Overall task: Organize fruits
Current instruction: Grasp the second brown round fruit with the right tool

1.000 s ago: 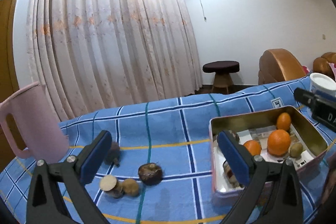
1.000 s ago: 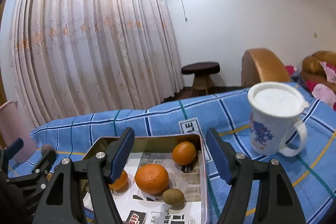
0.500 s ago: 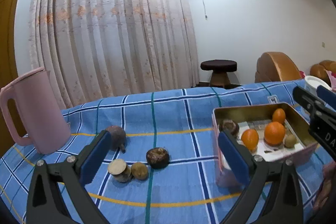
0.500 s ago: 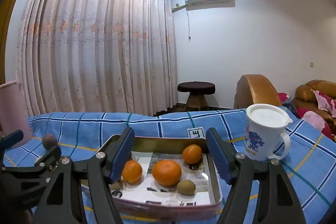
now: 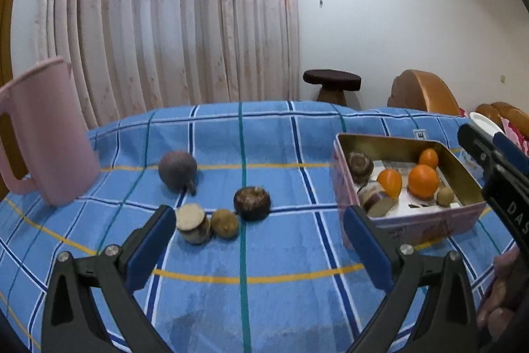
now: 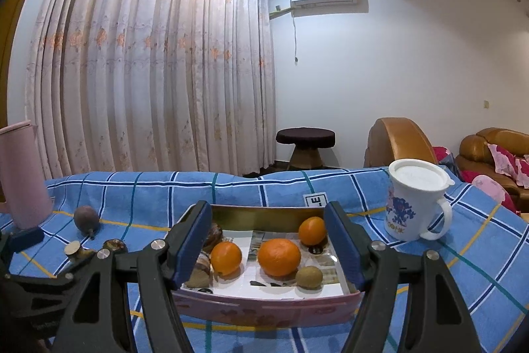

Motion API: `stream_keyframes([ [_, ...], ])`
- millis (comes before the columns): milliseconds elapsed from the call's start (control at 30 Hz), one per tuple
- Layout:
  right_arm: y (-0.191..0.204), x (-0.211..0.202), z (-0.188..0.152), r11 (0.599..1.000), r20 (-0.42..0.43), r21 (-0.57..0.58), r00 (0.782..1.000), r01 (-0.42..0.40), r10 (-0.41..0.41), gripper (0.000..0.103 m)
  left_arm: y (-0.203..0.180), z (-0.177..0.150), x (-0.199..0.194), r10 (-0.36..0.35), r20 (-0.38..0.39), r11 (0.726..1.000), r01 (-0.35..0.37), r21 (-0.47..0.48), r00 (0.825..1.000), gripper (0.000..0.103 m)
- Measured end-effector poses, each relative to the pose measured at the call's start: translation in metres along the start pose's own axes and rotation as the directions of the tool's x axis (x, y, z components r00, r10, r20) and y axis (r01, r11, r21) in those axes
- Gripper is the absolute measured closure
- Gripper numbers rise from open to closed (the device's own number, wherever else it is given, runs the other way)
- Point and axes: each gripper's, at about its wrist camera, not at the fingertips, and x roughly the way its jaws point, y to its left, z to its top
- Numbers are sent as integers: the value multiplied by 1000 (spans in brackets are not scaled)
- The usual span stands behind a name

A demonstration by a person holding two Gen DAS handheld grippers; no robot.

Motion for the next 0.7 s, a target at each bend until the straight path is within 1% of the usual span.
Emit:
stream_keyframes([
  [200, 20, -2, -3, 1000, -15, -1, 999, -29, 29, 31, 19, -1, 4, -7, -26, 999, 6, -39, 1000, 0],
  [333, 39, -3, -5, 998, -22, -16, 998, -64, 63, 31, 39, 2, 7, 28, -9, 999, -28, -43, 1000, 0],
  [400, 49, -1, -6, 996, -33, -22, 996, -85, 85, 31, 53, 6, 9, 69, 2, 997, -69, -32, 998, 0],
  [500, 64, 2, -8, 993, -55, -40, 992, -112, 110, 31, 77, 11, 13, 140, 13, 990, -139, -34, 990, 0],
  [600, 78, 10, -8, 987, -87, -37, 984, -159, 156, 31, 107, 16, 17, 224, 13, 973, -223, -61, 974, 0],
  [667, 95, 18, -10, 980, -137, -59, 974, -188, 179, 31, 123, 18, 21, 284, 5, 956, -283, -73, 959, 0],
  [700, 101, 23, -11, 977, -161, -73, 969, -200, 186, 31, 131, 18, 22, 299, -2, 951, -299, -85, 954, 0],
])
